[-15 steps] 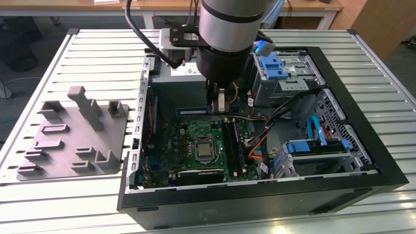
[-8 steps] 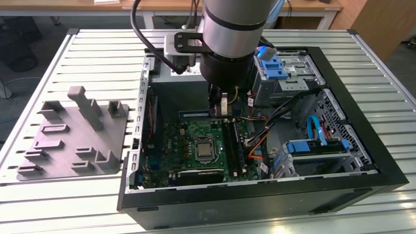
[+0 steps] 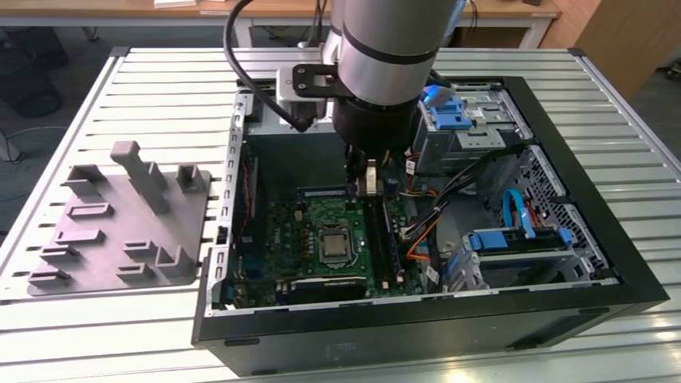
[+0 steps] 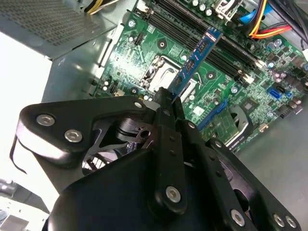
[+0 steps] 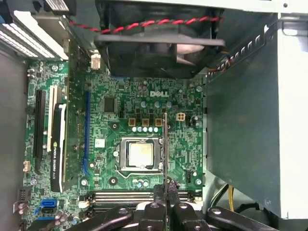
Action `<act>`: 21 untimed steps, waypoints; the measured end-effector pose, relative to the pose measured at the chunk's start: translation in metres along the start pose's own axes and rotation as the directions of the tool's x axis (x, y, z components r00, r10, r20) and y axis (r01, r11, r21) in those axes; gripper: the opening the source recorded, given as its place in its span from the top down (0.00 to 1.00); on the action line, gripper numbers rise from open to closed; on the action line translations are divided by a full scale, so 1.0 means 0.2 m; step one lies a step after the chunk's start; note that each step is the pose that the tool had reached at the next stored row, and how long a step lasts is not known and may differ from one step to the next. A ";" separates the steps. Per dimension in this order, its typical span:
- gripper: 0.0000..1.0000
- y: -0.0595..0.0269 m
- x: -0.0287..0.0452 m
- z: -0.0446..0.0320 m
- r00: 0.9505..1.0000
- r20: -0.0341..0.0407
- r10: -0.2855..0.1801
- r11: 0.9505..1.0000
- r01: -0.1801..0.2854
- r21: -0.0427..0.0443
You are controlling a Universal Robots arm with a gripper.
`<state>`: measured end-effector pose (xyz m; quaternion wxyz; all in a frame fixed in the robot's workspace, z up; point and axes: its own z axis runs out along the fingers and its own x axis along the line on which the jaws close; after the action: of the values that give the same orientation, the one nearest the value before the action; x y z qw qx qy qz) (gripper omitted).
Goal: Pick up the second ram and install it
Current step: 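Pick up the second ram and move it above second insertion slot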
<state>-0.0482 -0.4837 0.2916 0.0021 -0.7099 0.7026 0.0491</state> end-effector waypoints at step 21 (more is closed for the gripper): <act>0.86 -0.083 0.010 0.128 1.000 0.000 0.000 1.000 0.000 0.000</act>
<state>-0.0334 -0.4837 0.2649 0.0020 -0.7099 0.7026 0.0492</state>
